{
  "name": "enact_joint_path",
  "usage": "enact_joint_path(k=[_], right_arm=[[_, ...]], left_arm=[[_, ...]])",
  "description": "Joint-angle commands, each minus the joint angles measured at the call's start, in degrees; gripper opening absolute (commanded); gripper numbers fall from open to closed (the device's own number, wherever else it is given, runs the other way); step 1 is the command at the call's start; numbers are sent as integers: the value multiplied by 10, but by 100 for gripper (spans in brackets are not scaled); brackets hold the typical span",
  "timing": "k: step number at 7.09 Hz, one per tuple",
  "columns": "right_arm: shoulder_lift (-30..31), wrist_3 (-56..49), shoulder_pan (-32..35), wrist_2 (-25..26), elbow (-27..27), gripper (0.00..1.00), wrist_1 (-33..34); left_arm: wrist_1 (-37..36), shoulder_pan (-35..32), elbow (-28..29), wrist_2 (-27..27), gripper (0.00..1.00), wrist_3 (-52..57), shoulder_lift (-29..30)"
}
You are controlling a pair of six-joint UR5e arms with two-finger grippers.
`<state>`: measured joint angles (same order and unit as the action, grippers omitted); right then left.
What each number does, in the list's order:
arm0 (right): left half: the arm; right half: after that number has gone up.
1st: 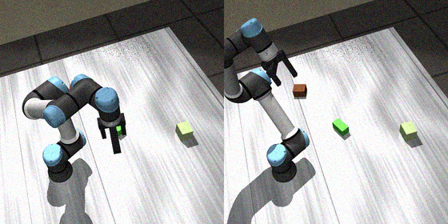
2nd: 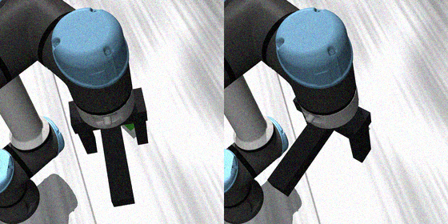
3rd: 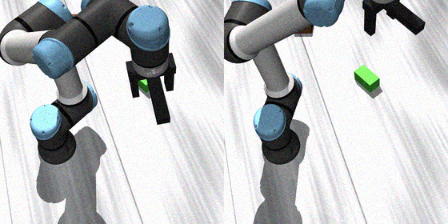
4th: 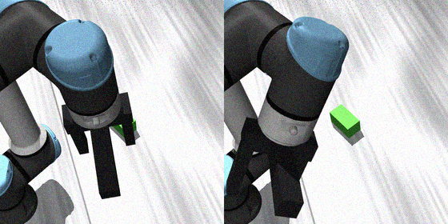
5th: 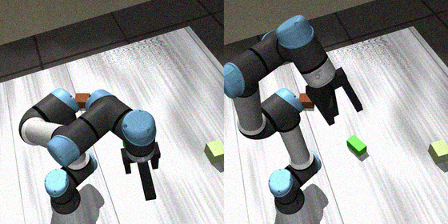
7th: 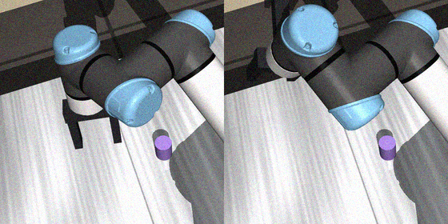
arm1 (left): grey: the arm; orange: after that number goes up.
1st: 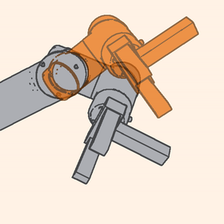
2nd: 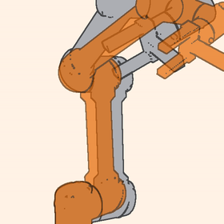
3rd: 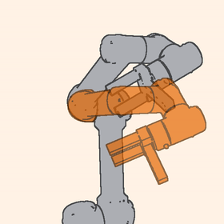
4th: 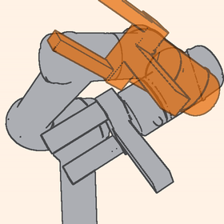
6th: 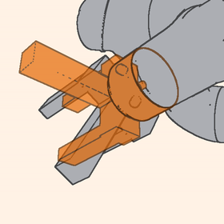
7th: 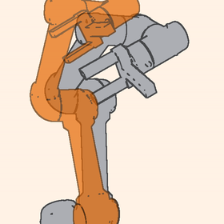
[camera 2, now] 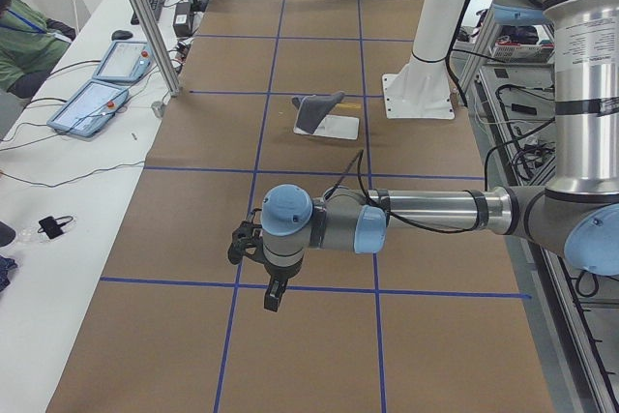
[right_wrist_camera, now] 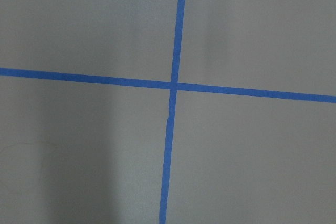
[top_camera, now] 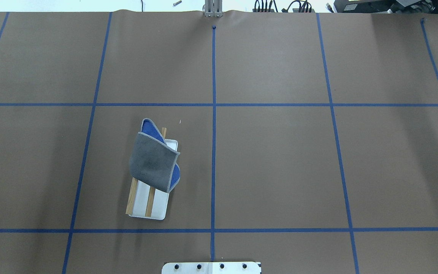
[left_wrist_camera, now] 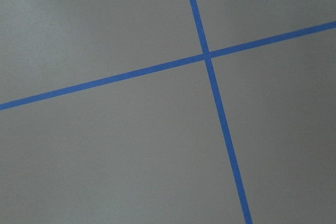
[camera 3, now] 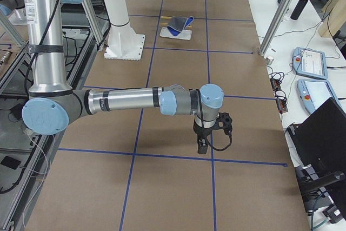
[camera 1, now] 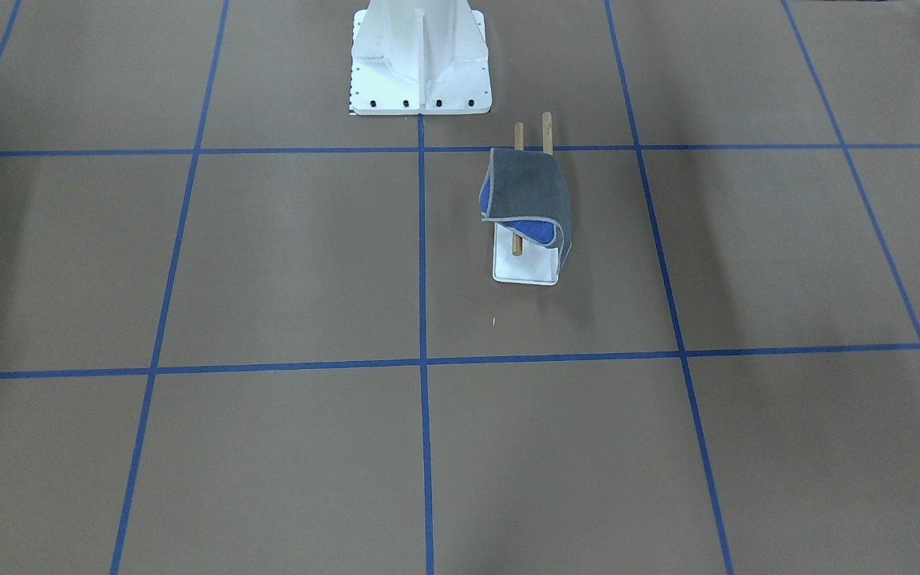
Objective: Hang towel on rack
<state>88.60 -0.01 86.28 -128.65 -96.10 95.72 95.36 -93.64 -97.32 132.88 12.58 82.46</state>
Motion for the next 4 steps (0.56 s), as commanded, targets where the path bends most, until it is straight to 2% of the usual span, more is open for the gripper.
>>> enact_joint_path(k=[1,4], right_arm=[[2,1,0,0,-12,100,14],[1,0,-1,-5,-16,100,10]], left_arm=[[1,0,-1,1,99,2,0],[1,0,-1,1,99,3,-1]])
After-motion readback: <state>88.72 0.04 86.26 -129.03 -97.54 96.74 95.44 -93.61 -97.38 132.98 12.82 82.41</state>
